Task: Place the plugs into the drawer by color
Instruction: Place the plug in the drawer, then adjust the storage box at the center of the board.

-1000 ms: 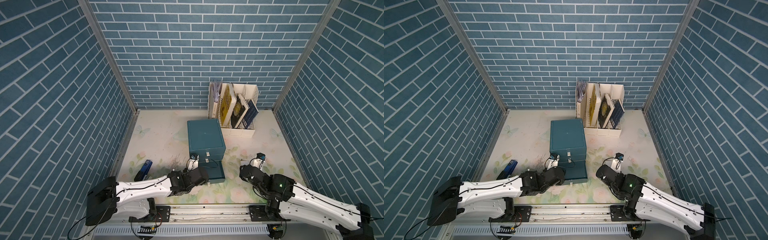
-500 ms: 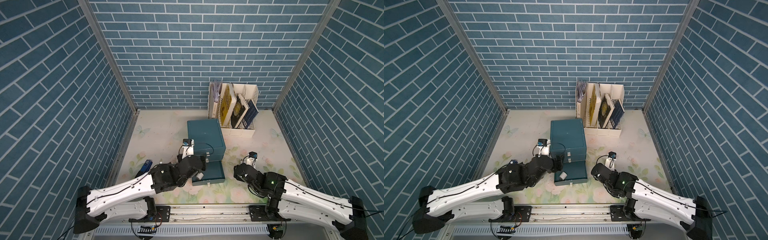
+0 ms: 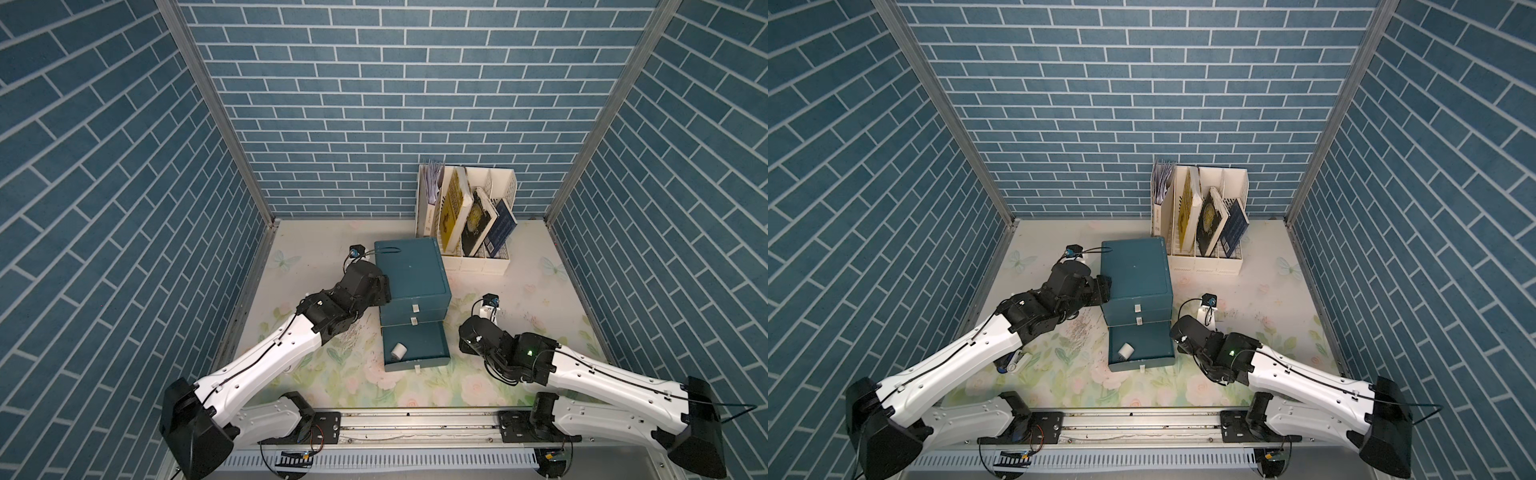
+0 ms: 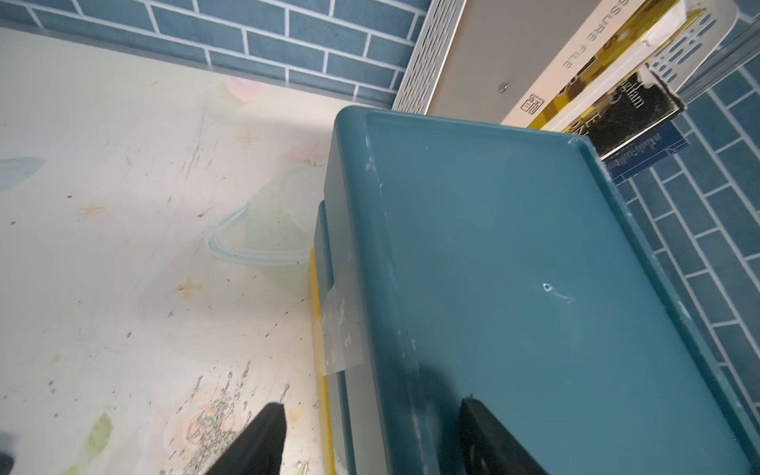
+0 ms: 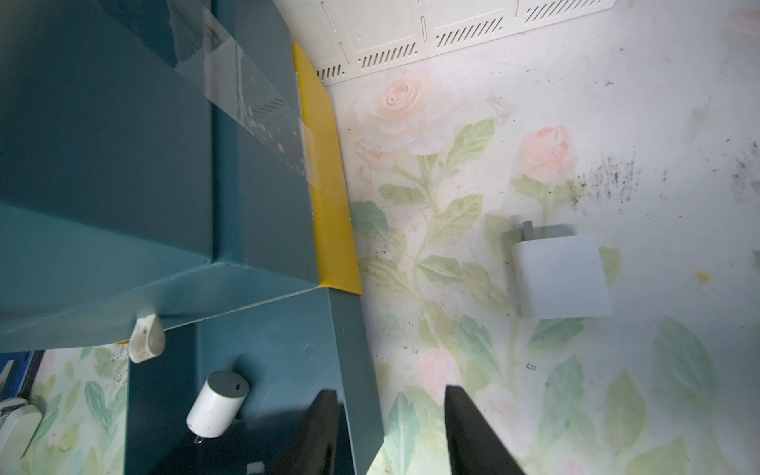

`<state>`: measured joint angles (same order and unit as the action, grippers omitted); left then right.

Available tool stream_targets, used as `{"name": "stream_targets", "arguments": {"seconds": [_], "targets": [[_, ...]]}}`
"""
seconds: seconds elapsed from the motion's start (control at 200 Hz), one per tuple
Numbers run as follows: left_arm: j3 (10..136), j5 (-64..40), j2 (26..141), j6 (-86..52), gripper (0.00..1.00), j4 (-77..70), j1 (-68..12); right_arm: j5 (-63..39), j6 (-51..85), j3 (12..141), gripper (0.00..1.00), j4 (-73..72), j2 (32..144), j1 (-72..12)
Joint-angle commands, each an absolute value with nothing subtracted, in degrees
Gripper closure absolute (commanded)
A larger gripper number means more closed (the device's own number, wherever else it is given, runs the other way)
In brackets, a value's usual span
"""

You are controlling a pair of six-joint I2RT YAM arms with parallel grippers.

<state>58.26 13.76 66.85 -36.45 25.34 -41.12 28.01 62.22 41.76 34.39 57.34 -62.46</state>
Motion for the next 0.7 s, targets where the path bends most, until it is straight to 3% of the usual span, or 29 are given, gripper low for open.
{"name": "stream_targets", "arguments": {"seconds": [0.0, 0.235, 0.315, 0.515, 0.695], "targets": [[56.55, 9.57, 66.85, -35.05, 0.32, 25.15, -40.02, 28.44, 58.39, 45.36, 0.59, 35.21, 58.13, -59.70], [55.31, 8.99, 66.34, -34.63, 0.39, 25.81, -39.07, 23.26, 53.07, 47.94, 0.62, 33.13, 61.22, -51.15], [55.13, 8.93, 65.78, -34.10, 0.41, 26.20, -38.85, 22.89, 52.75, 46.99, 0.56, 34.10, 61.94, -48.96], [53.88, 8.63, 65.42, -32.94, 0.58, 26.10, -37.68, 10.71, 50.56, 38.48, 0.44, 21.45, 57.55, -43.44], [53.70, 8.72, 65.51, -32.61, 0.60, 26.10, -36.93, 4.99, 49.98, 36.90, 0.47, 13.79, 58.44, -42.63]]}}
